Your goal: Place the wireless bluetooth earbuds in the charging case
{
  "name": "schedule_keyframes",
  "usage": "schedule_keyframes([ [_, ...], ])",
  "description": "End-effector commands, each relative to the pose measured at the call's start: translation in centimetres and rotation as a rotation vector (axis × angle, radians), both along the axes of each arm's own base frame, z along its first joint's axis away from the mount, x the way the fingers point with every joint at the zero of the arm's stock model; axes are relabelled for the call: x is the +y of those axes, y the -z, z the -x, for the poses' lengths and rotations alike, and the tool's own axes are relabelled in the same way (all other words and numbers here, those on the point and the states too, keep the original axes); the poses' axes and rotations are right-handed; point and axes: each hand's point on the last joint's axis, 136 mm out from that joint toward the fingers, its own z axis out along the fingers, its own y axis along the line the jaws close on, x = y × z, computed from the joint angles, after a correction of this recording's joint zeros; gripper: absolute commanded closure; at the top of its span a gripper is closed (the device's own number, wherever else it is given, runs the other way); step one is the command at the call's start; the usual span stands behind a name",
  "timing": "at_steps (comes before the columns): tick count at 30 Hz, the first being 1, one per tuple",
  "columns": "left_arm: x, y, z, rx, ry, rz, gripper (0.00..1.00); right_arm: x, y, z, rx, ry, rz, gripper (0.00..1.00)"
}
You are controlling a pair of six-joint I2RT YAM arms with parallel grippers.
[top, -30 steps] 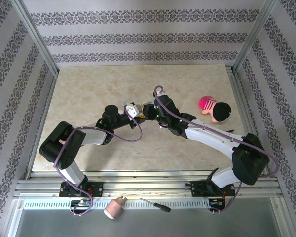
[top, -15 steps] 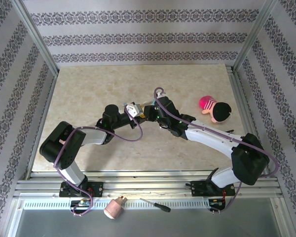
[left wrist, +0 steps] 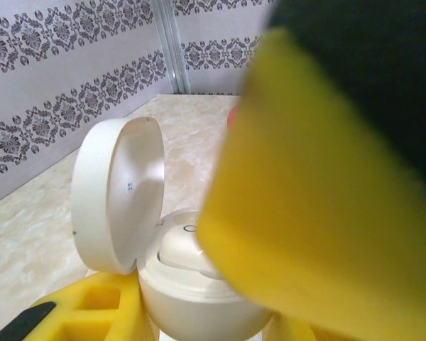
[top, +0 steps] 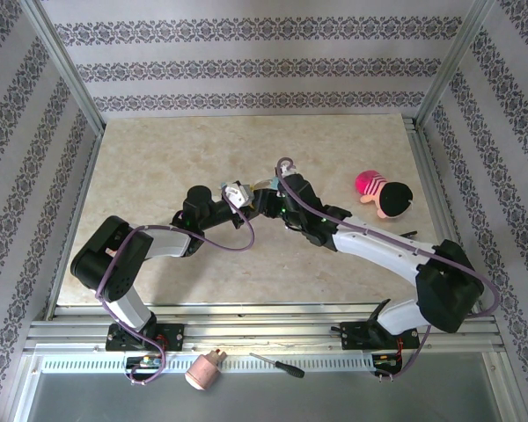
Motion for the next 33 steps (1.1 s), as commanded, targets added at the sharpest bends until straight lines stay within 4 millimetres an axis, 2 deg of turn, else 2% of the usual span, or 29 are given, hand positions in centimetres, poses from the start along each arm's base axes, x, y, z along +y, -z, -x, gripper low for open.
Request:
schedule_keyframes([
  [1,-0.6,-1.8,-0.2,-0.048,0.010,0.047,0.77,-1.8,-0.5,0.3,-0.036,0.033,0.017,0.54],
  [5,-0.5,-1.6,-0.2,-0.050,0.007,0.044,0.77,-4.0,-1.1,0.7,-0.071,0.064,0.011,0.51],
  [9,-0.4,-1.2,-0.3,-0.052,-0.003,0.018,0.77,-7.5,-1.0,1.1,-0.094,0.128,0.012,0.49],
  [17,-0.5,-1.7,1.0,-0.064,0.043,0.017,0.77,-18.9,6.2,1.8,0.095,0.415,0.150,0.47],
  [21,-0.3,-1.6,1.4,-0.058,0.045,0.014,0.77,-22.7,9.0,2.0,0.199,0.484,0.200,0.46],
  [26,-0.2,-1.4,1.8,-0.049,0.047,0.017,0.77,-24.8,11.7,1.1,0.313,0.486,0.271,0.56],
  [33,0.0,-1.5,2.0,-0.056,0.038,0.011,0.77,-24.7,13.6,-1.4,0.373,0.454,0.317,0.53],
])
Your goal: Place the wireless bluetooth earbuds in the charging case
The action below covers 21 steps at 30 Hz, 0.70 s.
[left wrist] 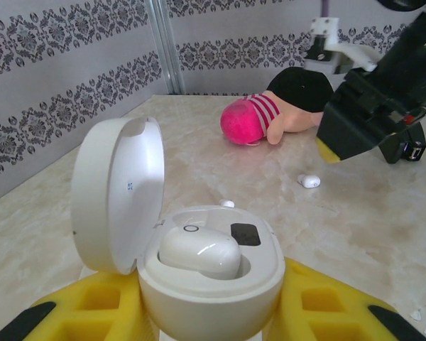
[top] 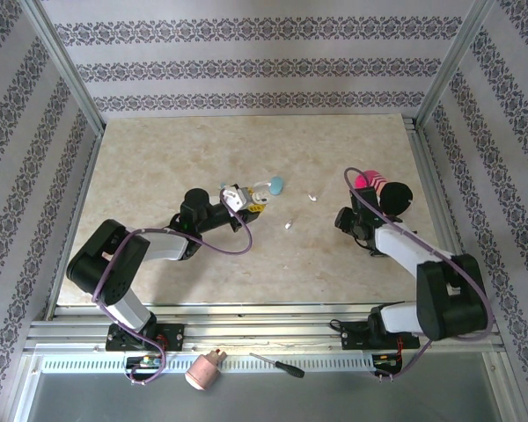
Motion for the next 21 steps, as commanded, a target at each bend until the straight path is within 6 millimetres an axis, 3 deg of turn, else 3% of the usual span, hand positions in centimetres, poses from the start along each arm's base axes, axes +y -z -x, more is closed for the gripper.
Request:
schedule_keyframes([
  [1,-0.3,-1.5,0.9,-0.053,0.026,0.012,0.77,0.3,-0.3,-1.9,0.002,-0.040,0.006,0.52],
  [11,-0.1,-1.0,1.2,-0.046,0.026,-0.007,0.77,2.3,2.5,-4.4,0.092,-0.127,-0.040,0.56],
  [21,-0.1,-0.9,1.2,-0.045,0.023,-0.010,0.77,4.5,2.5,-4.4,0.126,-0.289,-0.044,0.59],
])
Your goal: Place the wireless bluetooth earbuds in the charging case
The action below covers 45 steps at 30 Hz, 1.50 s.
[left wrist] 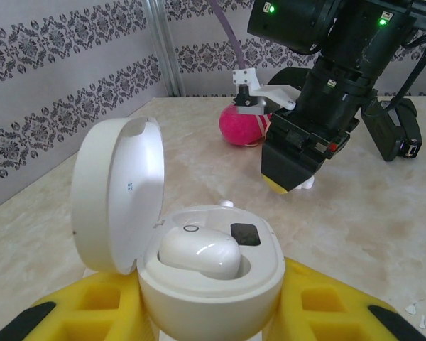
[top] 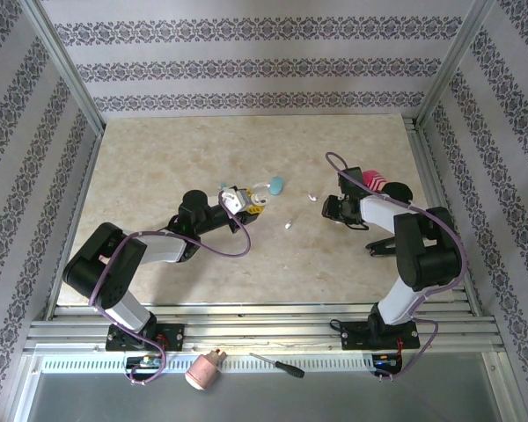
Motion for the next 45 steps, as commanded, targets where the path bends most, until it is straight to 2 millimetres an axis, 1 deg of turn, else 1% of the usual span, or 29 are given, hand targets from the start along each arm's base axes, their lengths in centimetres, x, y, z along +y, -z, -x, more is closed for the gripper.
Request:
schedule_keyframes([
  [1,-0.3,-0.6,0.7,-0.024,0.019,0.000,0.77,1.5,-0.1,0.3,0.023,-0.105,-0.020,0.59],
  [6,-0.2,-0.6,0.7,-0.023,0.020,0.001,0.77,3.4,-0.7,0.5,0.040,-0.186,-0.087,0.59],
  [8,-0.2,-0.7,0.7,-0.026,0.017,0.002,0.77,3.8,-1.6,0.3,0.008,-0.184,-0.111,0.59],
  [10,-0.1,-0.7,0.8,-0.026,0.015,0.001,0.77,3.7,-2.7,0.1,-0.042,-0.161,-0.120,0.59],
  [12,-0.1,-0.5,0.8,-0.024,0.012,0.000,0.77,3.2,-3.7,0.0,-0.093,-0.123,-0.112,0.57],
  [14,-0.1,-0.5,0.8,-0.025,0.009,0.000,0.77,1.9,-4.7,0.0,-0.143,-0.031,-0.095,0.57],
  [18,0.0,-0.4,0.7,-0.025,0.007,0.002,0.77,-0.6,-5.2,1.1,-0.190,0.177,-0.134,0.59],
  [21,-0.1,-0.6,0.7,-0.028,0.012,0.008,0.77,-1.4,-5.0,2.3,-0.183,0.255,-0.159,0.60],
  [25,-0.2,-0.8,0.7,-0.032,0.015,0.012,0.77,-2.4,-3.4,3.5,-0.132,0.318,-0.149,0.60],
  [28,-0.2,-0.7,0.7,-0.028,0.014,0.012,0.77,-2.2,-2.4,3.7,-0.110,0.323,-0.178,0.61],
  [32,-0.2,-0.7,0.8,-0.028,0.016,0.014,0.77,-1.0,-2.0,3.1,-0.097,0.291,-0.231,0.62],
  [37,0.0,-0.7,0.9,-0.025,0.011,0.015,0.77,-1.0,-1.3,2.5,-0.091,0.294,-0.225,0.62],
  [45,0.0,-1.0,1.0,-0.033,0.013,0.017,0.77,-0.7,-0.9,-0.1,-0.095,0.268,-0.214,0.62],
])
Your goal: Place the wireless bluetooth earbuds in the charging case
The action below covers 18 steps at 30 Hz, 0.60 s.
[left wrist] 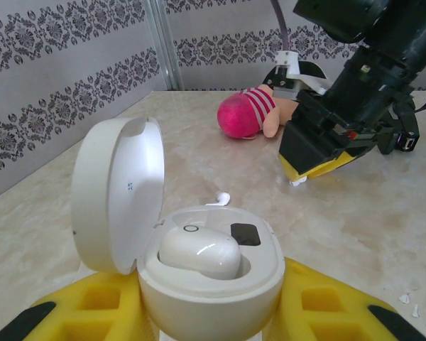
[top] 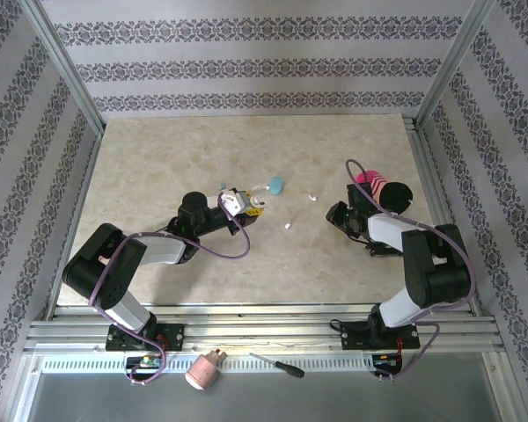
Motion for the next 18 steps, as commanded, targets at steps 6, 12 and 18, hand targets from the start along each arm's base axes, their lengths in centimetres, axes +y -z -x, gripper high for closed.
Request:
schedule_keyframes([
  [6,-0.2,-1.5,0.5,-0.047,0.010,0.014,0.77,0.2,-0.8,-3.6,-0.058,-0.022,-0.006,0.65],
  [12,-0.2,-1.3,0.5,-0.042,0.008,0.012,0.77,0.3,-1.0,-4.0,-0.066,-0.030,-0.014,0.67],
  [18,-0.4,-1.3,0.4,-0.045,0.015,0.012,0.77,-0.3,-0.9,-3.4,-0.063,-0.039,-0.023,0.70],
])
